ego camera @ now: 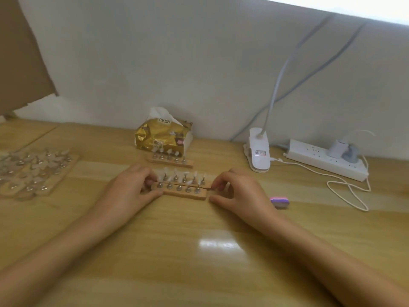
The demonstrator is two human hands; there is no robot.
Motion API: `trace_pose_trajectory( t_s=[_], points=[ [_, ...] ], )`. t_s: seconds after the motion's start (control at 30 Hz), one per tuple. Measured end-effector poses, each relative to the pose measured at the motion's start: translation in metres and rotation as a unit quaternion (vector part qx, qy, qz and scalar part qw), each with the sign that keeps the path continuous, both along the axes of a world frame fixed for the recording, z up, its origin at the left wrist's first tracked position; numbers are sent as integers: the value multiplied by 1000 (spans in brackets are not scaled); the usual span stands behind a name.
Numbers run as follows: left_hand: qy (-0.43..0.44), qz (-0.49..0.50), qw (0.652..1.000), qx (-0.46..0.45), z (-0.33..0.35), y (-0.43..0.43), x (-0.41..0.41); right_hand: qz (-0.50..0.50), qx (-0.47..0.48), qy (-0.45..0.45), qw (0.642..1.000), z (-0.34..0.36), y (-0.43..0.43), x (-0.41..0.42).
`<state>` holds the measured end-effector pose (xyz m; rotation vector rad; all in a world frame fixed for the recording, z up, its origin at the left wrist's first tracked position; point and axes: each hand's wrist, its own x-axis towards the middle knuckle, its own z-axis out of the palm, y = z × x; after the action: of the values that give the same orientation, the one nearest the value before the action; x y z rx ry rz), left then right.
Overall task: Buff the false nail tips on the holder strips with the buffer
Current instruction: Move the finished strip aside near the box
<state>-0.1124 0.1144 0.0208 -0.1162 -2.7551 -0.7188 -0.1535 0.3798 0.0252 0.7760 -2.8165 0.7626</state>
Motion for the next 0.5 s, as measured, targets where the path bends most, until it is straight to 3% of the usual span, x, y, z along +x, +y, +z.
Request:
trace_pose_trajectory(
  t_s=[0.13, 0.27, 0.5],
  points=[
    [-6, 30, 998, 47, 2, 2, -12, 0, -9, -13, 1000, 1, -9, -9],
    [-21, 61, 997, 33, 8, -4, -19, 0, 10, -35, 999, 5, -21, -17],
    [-18, 20, 1000, 13, 7, 15, 12, 32, -5, -11, 999, 3, -19, 6]
  ],
)
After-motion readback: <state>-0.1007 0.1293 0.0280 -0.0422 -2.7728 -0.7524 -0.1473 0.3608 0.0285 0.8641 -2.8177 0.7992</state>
